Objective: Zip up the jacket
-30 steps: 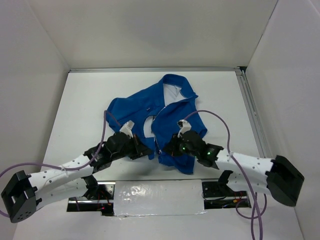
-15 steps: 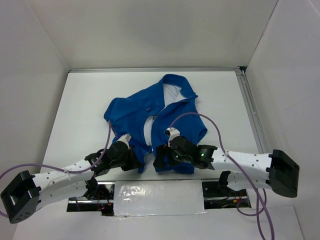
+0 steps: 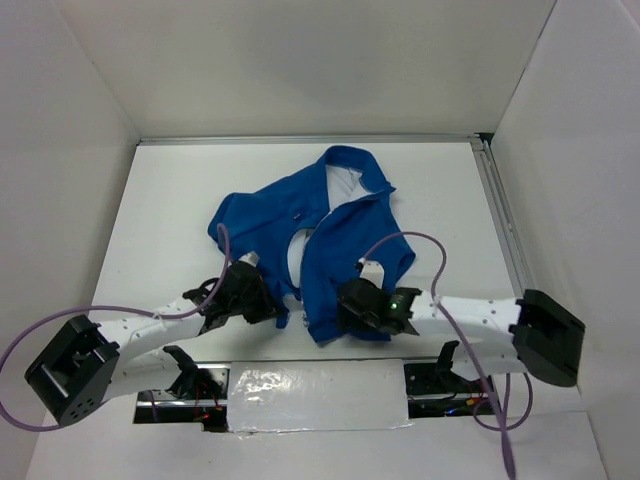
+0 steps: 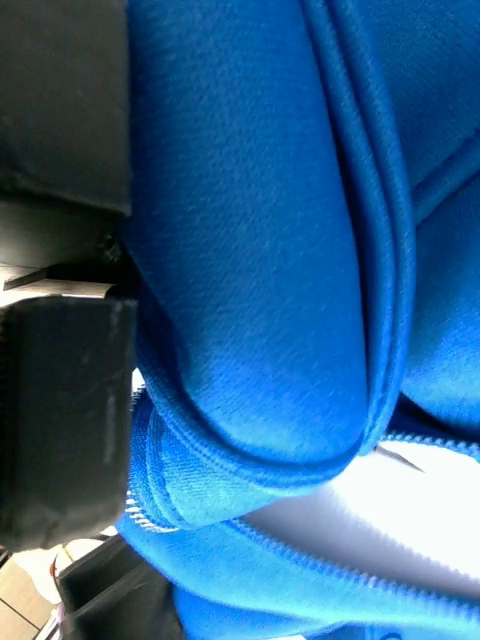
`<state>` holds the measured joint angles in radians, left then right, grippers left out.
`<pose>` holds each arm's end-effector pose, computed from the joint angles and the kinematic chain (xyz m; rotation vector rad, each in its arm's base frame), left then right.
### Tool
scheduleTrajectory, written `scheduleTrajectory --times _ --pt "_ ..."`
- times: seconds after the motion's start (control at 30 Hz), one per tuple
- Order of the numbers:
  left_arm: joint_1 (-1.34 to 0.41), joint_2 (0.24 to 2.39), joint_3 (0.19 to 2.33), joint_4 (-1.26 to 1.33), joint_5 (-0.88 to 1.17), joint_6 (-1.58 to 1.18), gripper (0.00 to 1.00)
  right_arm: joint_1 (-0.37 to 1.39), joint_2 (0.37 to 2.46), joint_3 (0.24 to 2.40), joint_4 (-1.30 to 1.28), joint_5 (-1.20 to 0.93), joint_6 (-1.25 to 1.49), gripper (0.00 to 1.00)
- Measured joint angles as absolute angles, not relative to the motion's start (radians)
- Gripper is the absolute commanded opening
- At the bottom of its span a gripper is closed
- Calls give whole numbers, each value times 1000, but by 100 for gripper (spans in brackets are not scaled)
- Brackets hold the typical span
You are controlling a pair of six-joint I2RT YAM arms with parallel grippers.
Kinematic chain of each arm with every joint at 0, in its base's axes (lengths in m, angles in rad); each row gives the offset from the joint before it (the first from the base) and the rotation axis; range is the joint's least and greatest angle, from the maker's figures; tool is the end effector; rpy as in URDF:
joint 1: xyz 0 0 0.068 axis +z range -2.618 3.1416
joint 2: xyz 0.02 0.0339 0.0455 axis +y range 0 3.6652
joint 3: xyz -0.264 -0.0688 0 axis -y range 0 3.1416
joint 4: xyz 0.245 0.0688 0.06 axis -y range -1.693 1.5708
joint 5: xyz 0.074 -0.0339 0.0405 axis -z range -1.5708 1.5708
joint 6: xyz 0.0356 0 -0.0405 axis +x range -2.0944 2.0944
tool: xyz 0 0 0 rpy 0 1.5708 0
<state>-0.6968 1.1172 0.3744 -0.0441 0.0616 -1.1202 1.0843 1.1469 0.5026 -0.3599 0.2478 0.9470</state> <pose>0.1540 -0.1318 0.1517 -0.5071 2.5148 -0.8847 0.1020 0.1741 0.1634 -0.0842 2.5984 0.4723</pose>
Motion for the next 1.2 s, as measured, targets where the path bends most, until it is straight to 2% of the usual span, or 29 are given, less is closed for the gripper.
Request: scheduleTrajectory --times 0.13,0.17,0.2,0.23,0.4,0.57,0.73,0.77,0.83,0.93,1.0,1.2 --pt "-639 1142 410 -32 81 -1094 0 1025 1353 662 -487 363 1038 76" --pt "-627 1143 416 -30 82 -1088 0 1000 1398 701 -523 389 1064 80" --pt "-608 1143 422 -27 84 -1076 0 971 1443 738 -562 418 1090 75" --pt "-594 1143 428 -26 87 -1071 0 943 1482 770 -601 454 1114 83" --pt "-513 1144 447 -26 112 -1032 0 836 1559 838 -744 566 1177 93" --pt "-480 1118 449 -28 159 -989 0 885 1440 827 -728 564 960 96" --pt "-478 1079 440 -28 204 -969 0 1016 1141 825 -540 358 710 96" --pt "-476 1071 434 -27 212 -969 0 1018 1098 823 -503 316 680 96" --pt "-474 1054 415 -29 226 -969 0 1016 1060 823 -450 264 634 87" --pt "-472 1019 393 -39 236 -969 0 1016 1098 827 -414 218 599 78" --pt "-472 994 386 -50 237 -970 0 1016 1186 842 -404 192 585 70" --pt "-470 907 375 -90 238 -972 0 1013 1493 957 -455 245 620 67"
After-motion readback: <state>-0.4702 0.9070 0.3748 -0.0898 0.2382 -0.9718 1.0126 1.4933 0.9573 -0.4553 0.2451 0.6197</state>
